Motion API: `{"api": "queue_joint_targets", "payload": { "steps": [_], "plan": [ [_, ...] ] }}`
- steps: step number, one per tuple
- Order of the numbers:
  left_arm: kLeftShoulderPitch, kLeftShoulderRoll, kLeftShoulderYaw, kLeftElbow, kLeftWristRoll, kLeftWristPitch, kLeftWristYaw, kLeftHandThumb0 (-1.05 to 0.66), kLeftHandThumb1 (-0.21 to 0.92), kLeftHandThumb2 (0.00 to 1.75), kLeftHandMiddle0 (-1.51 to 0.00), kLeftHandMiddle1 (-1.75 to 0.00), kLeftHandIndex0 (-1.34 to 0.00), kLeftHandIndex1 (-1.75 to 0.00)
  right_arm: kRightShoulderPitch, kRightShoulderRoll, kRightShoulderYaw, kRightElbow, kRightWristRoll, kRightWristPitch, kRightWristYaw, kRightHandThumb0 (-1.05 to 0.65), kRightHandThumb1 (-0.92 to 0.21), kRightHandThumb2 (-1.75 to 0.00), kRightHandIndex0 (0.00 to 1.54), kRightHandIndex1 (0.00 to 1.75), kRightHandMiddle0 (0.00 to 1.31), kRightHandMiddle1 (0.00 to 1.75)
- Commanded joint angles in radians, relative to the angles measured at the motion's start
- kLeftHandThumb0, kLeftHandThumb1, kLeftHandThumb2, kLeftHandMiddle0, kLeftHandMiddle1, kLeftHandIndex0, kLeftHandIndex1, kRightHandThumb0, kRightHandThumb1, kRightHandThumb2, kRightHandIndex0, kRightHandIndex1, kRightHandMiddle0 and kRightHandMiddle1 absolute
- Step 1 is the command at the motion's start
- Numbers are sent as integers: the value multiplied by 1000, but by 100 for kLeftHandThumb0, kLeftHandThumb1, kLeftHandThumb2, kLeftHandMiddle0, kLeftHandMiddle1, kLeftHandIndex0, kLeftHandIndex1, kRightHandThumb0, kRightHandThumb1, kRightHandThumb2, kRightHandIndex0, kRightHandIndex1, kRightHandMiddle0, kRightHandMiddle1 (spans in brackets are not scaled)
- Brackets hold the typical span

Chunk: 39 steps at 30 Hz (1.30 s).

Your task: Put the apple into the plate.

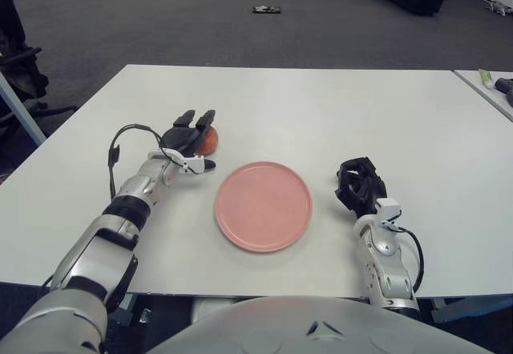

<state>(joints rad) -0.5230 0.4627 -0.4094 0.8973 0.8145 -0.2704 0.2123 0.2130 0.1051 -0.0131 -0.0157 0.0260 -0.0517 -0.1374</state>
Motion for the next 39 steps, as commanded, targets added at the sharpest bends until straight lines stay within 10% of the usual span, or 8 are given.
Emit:
{"api": "queue_joint_targets", "payload": {
  "steps": [1, 29, 39],
  "plan": [
    [-7, -7, -30, 73, -1, 1, -6, -105, 75, 40, 0, 0, 0, 0, -4, 11, -8, 17, 3, 16, -8, -38, -68, -86, 51, 143, 34, 175],
    [-115, -60, -68, 315, -94, -15, -9, -102, 86, 40, -1, 0, -2, -1, 4, 10, -8, 14, 11, 7, -11, -38, -67, -88, 51, 144, 34, 175],
    [-124, -63, -73, 323, -121, -20, -22, -95, 77, 52, 0, -32, 0, -54, 6, 9, -13, 12, 19, 12, -7, -38, -67, -88, 52, 145, 35, 175]
  ]
}}
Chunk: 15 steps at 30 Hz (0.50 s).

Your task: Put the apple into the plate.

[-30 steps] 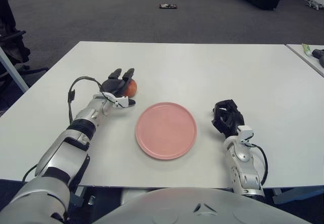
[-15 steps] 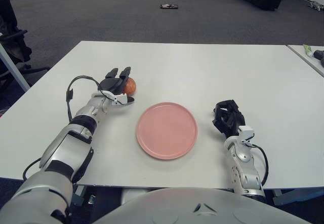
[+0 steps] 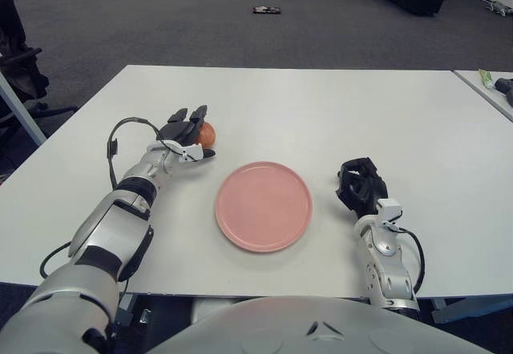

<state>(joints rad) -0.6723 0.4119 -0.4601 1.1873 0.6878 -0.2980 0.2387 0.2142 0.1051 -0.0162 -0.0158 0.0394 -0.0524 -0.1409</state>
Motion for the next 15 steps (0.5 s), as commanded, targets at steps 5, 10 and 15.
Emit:
{"api": "queue_joint_targets", "payload": {
  "steps": [5, 10, 15],
  "plan": [
    [24, -15, -31, 38, 6, 2, -36, -93, 76, 54, 0, -46, 0, -69, 7, 11, -9, 12, 6, 2, -2, -38, -67, -87, 53, 144, 34, 175],
    [24, -14, -45, 45, 11, -8, -13, -89, 68, 64, 0, -84, 0, -105, 11, 13, -7, 6, 7, 6, -1, -38, -67, -87, 52, 143, 34, 175],
    [24, -14, -59, 48, 20, -24, 47, -79, 50, 89, -7, -130, -6, -155, 12, 15, -7, 5, 7, 8, -4, -38, -67, -87, 52, 144, 34, 175]
  ]
}}
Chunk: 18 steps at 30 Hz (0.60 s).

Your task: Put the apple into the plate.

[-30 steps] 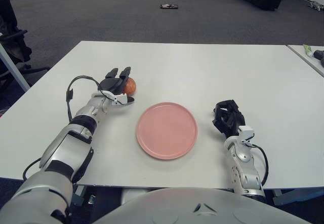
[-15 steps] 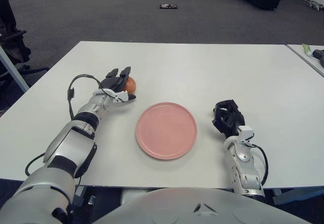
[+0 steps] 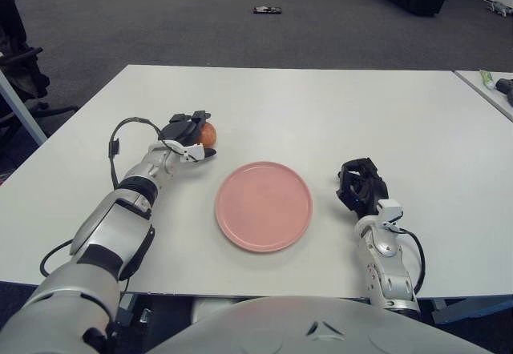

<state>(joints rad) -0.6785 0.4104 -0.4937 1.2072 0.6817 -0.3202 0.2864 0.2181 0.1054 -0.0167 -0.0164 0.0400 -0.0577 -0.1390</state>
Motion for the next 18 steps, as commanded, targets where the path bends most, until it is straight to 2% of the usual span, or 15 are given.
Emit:
{"api": "queue_joint_targets", "payload": {
  "steps": [1, 2, 3, 5, 6, 7, 8, 10, 14, 18],
  "plan": [
    [30, -12, -28, 25, 27, -6, 15, -76, 46, 93, -10, -137, -11, -162, 9, 14, -7, 8, 7, 8, -4, -38, -67, -87, 52, 144, 34, 175],
    [30, -11, -30, 23, 27, -10, 26, -73, 43, 96, -16, -147, -20, -167, 9, 13, -7, 9, 7, 4, -3, -38, -67, -87, 52, 144, 34, 175],
    [32, -9, -33, 18, 30, -17, 49, -71, 42, 97, -18, -151, -23, -168, 9, 11, -7, 11, 7, 0, 0, -38, -67, -87, 52, 144, 34, 175],
    [33, -7, -38, 14, 33, -26, 74, -64, 38, 100, -44, -165, -40, -172, 9, 9, -8, 14, 7, -3, 3, -38, -68, -87, 52, 144, 34, 175],
    [35, -6, -41, 13, 36, -32, 97, -63, 37, 100, -47, -167, -42, -173, 9, 8, -8, 14, 7, -3, 3, -38, -68, -87, 51, 144, 34, 175],
    [36, -6, -43, 14, 38, -36, 112, -58, 34, 113, -61, -170, -50, -173, 9, 8, -7, 14, 6, -2, 3, -38, -68, -87, 51, 144, 34, 175],
    [38, -5, -47, 12, 43, -43, 141, -57, 33, 117, -66, -171, -52, -174, 10, 9, -9, 14, 7, -1, 2, -38, -68, -87, 51, 144, 34, 175],
    [42, -4, -51, 11, 48, -53, 181, -53, 27, 131, -86, -173, -61, -174, 10, 11, -11, 13, 9, 1, 0, -38, -68, -86, 51, 144, 33, 175],
    [58, -4, -53, 13, 54, -91, 266, -51, 23, 141, -110, -174, -67, -175, 11, 18, -14, 6, 16, 12, -6, -38, -70, -84, 52, 143, 32, 175],
    [59, -5, -53, 25, 51, -105, 283, -51, 21, 144, -117, -175, -69, -175, 11, 18, -14, 5, 20, 11, -3, -38, -71, -83, 52, 142, 32, 175]
  ]
}}
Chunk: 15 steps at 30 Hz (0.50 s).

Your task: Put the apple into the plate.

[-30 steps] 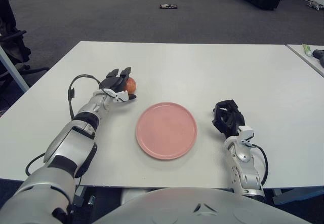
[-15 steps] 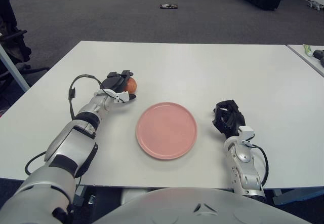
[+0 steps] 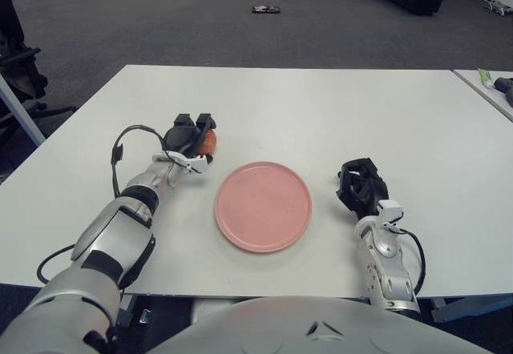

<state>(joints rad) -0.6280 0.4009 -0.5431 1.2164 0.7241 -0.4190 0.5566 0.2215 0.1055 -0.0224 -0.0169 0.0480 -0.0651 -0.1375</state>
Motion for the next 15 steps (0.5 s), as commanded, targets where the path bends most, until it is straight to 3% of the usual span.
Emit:
{"api": "queue_joint_targets", "payload": {
  "steps": [1, 15],
  "plan": [
    [10, 4, -2, 19, 7, -10, 14, -51, 21, 144, -120, -175, -69, -175, 7, 17, -8, 6, 13, 17, -3, -38, -71, -83, 52, 142, 32, 175],
    [19, 7, 28, 18, -36, -49, -17, -51, 21, 144, -128, -175, -69, -175, 5, 12, -5, 8, 4, 6, -3, -38, -68, -86, 50, 142, 34, 175]
  ]
}}
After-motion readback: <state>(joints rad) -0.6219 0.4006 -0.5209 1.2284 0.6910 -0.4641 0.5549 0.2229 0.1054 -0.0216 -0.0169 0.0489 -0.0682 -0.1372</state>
